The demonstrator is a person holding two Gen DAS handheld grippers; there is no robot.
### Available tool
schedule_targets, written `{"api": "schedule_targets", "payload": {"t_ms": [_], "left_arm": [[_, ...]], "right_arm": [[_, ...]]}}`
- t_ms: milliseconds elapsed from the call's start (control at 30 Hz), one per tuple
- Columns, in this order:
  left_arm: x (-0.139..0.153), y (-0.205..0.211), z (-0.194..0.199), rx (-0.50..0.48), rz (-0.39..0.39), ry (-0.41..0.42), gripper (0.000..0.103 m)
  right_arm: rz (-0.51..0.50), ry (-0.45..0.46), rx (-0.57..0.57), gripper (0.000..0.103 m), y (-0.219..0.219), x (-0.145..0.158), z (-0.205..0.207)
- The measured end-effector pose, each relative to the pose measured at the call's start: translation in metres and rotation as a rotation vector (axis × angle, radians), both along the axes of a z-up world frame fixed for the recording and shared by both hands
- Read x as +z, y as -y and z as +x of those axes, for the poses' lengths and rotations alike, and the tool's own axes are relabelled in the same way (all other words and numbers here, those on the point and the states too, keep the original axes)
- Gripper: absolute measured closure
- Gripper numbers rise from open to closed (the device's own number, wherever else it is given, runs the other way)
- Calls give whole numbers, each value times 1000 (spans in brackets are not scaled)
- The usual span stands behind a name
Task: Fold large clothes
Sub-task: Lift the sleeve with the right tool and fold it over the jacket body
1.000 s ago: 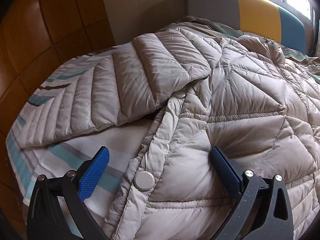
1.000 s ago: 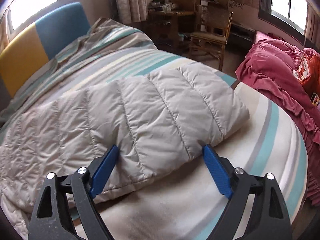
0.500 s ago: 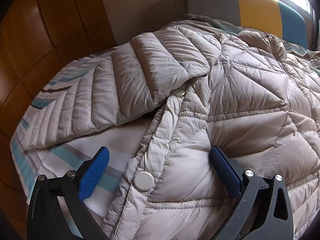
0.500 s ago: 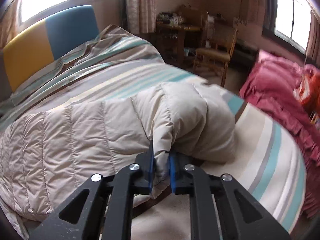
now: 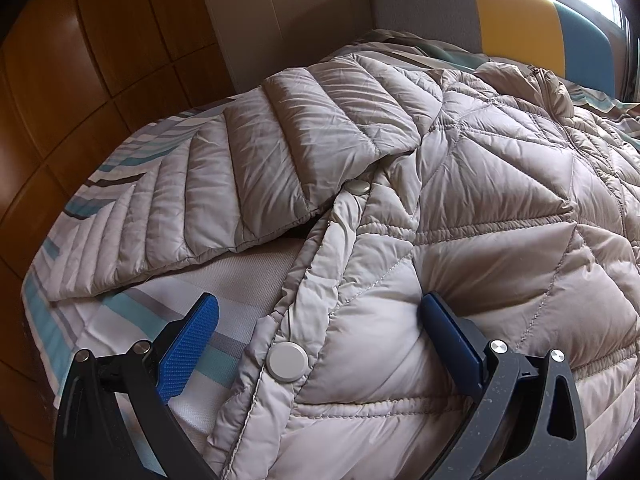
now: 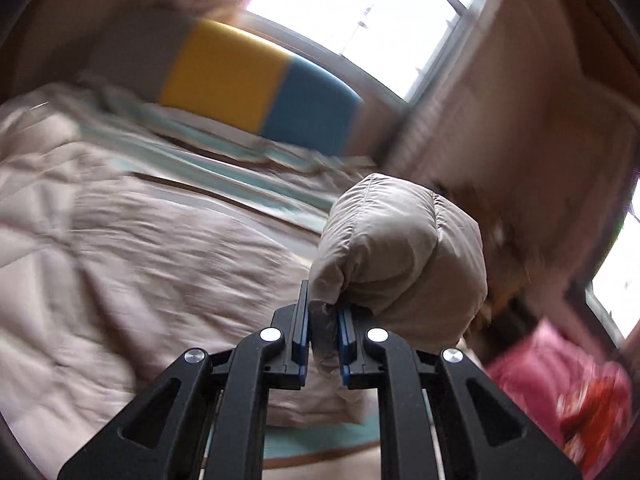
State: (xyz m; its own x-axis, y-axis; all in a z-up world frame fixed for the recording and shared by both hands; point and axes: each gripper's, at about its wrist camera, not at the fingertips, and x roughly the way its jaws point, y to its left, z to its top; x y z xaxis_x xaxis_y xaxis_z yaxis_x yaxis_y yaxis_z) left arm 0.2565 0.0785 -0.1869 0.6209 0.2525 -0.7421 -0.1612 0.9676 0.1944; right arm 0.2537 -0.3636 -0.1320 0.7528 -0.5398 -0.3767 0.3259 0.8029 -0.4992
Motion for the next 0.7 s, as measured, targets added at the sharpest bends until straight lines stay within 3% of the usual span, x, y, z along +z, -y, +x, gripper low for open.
{"api": "schedule_targets", "payload": {"t_ms": [267, 433, 567, 700], "left_arm": [[0, 0, 0, 0, 0, 1, 3], [0, 0, 0, 0, 3, 1, 3], [0, 0, 0, 0, 2, 2, 3], [0, 0, 0, 0, 2, 2, 3]], "right_arm": [[-207, -79, 294, 92, -111, -21, 15], [-173, -85, 454, 93, -168, -21, 20], [-86, -116, 593, 92, -213, -28, 17], [-102, -167, 641, 91, -249, -40, 19]]}}
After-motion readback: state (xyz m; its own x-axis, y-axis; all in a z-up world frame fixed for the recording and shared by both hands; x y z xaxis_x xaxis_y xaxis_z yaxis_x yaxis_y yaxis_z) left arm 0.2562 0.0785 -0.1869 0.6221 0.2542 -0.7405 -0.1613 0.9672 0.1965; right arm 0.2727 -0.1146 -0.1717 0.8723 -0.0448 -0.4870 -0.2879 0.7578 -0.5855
